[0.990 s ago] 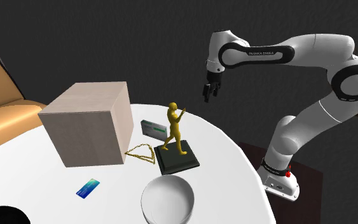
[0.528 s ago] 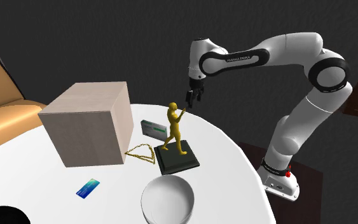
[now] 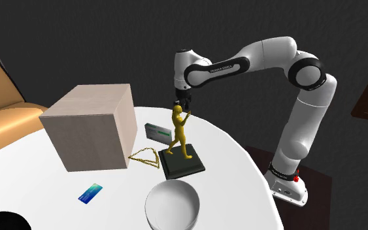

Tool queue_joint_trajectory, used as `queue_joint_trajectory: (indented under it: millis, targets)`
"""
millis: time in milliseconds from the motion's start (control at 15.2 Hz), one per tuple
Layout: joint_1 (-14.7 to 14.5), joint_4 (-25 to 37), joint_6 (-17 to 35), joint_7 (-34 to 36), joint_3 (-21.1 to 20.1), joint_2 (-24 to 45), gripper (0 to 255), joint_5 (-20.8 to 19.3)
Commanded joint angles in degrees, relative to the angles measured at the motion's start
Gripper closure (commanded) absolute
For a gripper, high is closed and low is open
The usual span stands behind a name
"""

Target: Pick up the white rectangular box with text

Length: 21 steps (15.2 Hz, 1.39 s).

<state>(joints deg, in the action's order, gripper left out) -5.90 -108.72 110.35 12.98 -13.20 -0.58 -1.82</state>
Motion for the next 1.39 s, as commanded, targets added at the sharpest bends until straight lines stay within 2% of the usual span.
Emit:
queue_joint_trajectory:
  millis: [0,396,726,1320]
  targets:
    - [-0.8,3.3,0.7,1.0,-0.8,4.1,0,-1.2]
    - [-3.9,16.5,0.3,3.3,-2.0,17.6,0,-5.6]
    - [-7.7,31.0,-2.4,4.2,-2.1,29.9,0,-9.1]
    - [-7.7,27.3,2.7,4.8,-1.8,31.4,0,-9.6]
